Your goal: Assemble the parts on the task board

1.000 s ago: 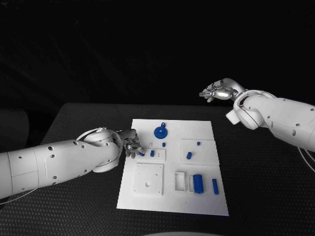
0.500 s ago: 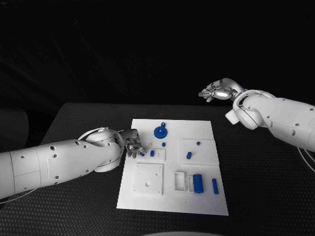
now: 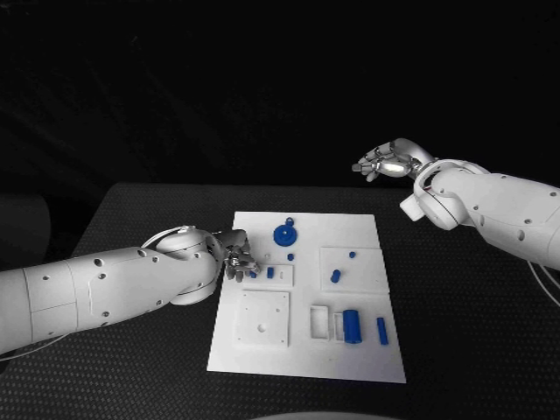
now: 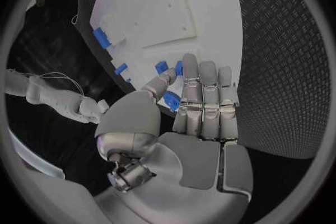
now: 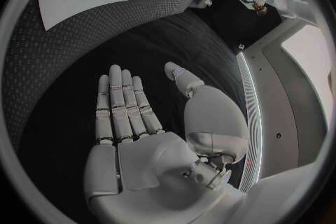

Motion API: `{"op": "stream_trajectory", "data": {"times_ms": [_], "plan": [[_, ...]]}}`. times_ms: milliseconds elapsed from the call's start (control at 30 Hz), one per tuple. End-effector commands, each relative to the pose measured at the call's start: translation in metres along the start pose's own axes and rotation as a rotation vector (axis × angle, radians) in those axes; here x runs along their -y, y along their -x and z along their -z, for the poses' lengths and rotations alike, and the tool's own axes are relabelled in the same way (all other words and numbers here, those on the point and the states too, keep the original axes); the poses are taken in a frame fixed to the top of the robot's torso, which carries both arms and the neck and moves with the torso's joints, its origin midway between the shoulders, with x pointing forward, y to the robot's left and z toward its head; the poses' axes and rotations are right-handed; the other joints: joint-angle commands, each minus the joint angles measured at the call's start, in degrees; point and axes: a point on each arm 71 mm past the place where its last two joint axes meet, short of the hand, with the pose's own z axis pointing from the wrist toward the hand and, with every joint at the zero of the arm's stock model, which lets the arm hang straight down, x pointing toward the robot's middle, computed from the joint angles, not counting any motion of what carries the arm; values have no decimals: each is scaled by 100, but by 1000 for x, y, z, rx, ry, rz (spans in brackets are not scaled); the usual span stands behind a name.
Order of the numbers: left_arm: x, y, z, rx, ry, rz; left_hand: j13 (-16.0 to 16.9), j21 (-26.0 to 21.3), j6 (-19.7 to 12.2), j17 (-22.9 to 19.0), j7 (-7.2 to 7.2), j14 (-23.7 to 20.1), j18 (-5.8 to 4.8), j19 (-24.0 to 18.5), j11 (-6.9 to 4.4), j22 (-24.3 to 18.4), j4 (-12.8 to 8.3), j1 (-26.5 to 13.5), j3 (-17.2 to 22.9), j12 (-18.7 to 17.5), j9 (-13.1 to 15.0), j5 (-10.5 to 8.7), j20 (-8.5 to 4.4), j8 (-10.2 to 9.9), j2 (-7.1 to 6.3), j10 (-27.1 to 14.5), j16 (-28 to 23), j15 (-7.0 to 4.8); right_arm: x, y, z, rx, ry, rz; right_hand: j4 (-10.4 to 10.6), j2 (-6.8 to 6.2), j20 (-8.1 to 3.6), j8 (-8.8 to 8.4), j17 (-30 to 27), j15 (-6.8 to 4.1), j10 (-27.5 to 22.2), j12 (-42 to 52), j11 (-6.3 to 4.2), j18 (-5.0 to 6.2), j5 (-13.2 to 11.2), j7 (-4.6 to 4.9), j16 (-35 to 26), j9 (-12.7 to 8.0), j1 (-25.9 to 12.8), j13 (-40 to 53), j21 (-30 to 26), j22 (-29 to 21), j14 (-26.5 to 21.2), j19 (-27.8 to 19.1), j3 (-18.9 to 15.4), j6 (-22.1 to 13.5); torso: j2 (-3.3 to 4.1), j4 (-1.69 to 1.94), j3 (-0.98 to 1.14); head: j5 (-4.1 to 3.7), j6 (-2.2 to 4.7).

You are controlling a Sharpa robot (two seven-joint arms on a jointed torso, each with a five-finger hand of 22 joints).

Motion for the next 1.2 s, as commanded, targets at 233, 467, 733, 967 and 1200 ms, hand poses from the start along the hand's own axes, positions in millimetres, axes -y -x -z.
{"op": "stream_trajectory", "data": {"times_ms": [233, 467, 733, 967, 1200], "plan": [[0, -4, -1, -29, 13, -9, 16, -17, -49, -15, -18, -23, 2, 7, -6, 119, 394, -357, -45, -97, 8, -364, -133, -133, -481, -83, -75, 3, -1, -1, 0, -7, 7, -2, -24, -7, 34, 38, 9, 27, 22, -19, 0, 29, 25, 37, -24, -10, -25, -3, -33, 11, 11, 23, -8, -47, -3, 3, -1, -6, 4], [-6, -1, 0, -6, 37, -7, 57, -50, -105, 0, -6, -42, 2, 5, 2, 121, 750, -548, -10, -119, 41, -611, -141, -164, -941, -104, -95, -9, 0, 0, 0, -5, 6, -1, -24, -9, 34, 38, 10, 27, 22, -20, 0, 29, 25, 38, -25, -11, -26, -3, -36, 13, 11, 23, -9, -48, -1, 4, -3, -13, 13], [-11, 1, 1, 20, 45, -5, 95, -64, -113, 20, -8, -36, 2, 14, -3, 123, 953, -568, 65, -107, 71, -643, -142, -161, -1126, -100, -86, -24, 0, 0, 0, -5, 6, -1, -24, -10, 35, 38, 11, 28, 22, -20, 0, 29, 26, 39, -27, -13, -26, -3, -39, 16, 10, 23, -9, -50, -2, 1, -3, -15, 18], [-15, 5, 3, 56, 46, 8, 120, -64, -109, 36, -12, -31, 2, 26, -7, 124, 1037, -556, 88, -93, 92, -606, -138, -150, -1190, -99, -70, -36, 0, 0, 1, -5, 5, -1, -23, -11, 35, 39, 12, 28, 21, -21, 1, 30, 27, 39, -28, -14, -28, -3, -42, 18, 10, 24, -10, -51, -1, 2, -5, -20, 20], [-17, 8, 9, 96, -5, 95, 129, -98, -262, 15, 40, -116, 2, -8, 38, 122, 1380, -599, 244, -135, 100, -737, -129, -208, -1531, -198, -129, -17, 1, 1, 1, -3, 4, 0, -23, -10, 36, 39, 12, 28, 22, -21, 1, 30, 28, 39, -28, -14, -28, -3, -43, 18, 10, 25, -10, -51, -4, 7, -2, -32, 45]]}}
